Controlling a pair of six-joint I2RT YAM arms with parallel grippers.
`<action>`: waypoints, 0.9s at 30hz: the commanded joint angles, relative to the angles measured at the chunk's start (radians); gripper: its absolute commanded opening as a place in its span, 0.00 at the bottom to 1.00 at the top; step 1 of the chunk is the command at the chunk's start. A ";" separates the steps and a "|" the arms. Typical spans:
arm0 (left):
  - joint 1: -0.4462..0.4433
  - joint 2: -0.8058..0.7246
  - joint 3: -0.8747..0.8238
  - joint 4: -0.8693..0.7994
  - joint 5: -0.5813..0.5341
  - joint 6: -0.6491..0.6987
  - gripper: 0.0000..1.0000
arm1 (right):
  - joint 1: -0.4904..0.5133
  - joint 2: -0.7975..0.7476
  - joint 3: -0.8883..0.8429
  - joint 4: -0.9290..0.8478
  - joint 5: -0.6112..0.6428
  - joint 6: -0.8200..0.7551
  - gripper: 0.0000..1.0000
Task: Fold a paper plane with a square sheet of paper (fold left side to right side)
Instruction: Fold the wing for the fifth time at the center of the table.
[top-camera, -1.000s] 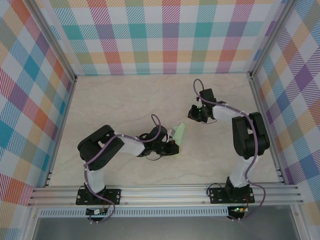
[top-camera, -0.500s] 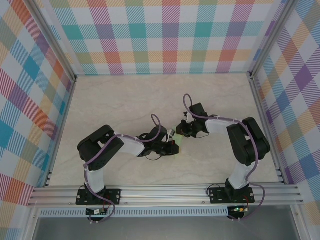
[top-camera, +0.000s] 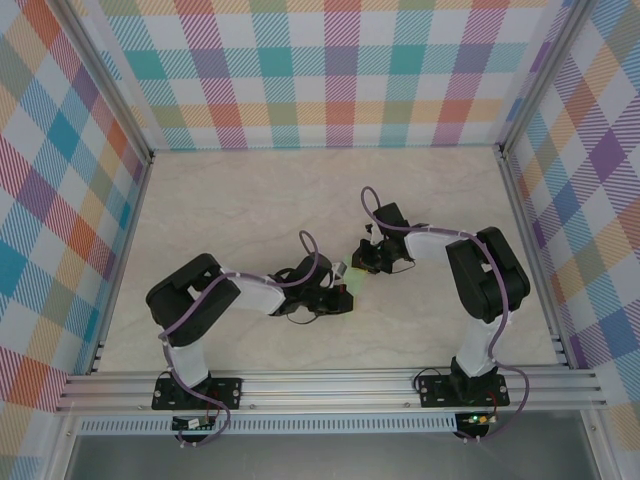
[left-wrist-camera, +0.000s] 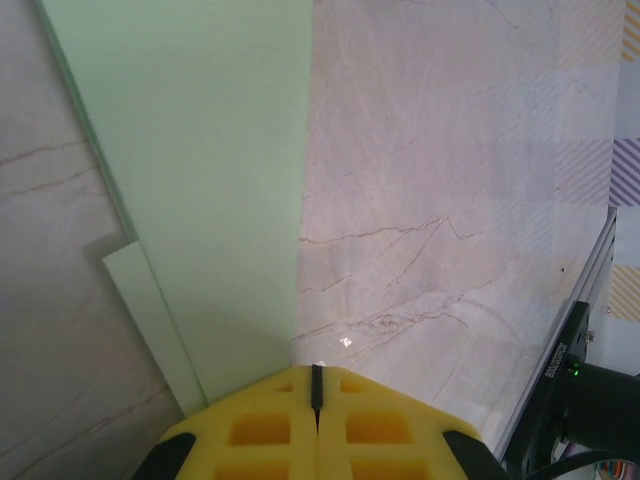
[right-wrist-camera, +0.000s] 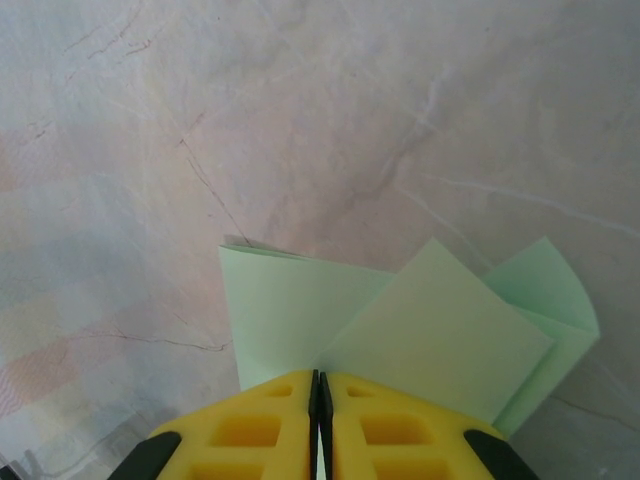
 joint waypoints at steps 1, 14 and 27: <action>-0.046 -0.020 -0.056 -0.143 0.055 0.019 0.00 | -0.008 0.035 0.012 -0.039 0.101 -0.027 0.13; -0.061 -0.089 -0.134 -0.154 0.047 0.005 0.00 | -0.008 0.043 0.027 -0.070 0.119 -0.037 0.13; -0.024 -0.230 -0.043 -0.227 0.051 0.044 0.00 | -0.008 0.030 0.027 -0.069 0.104 -0.038 0.13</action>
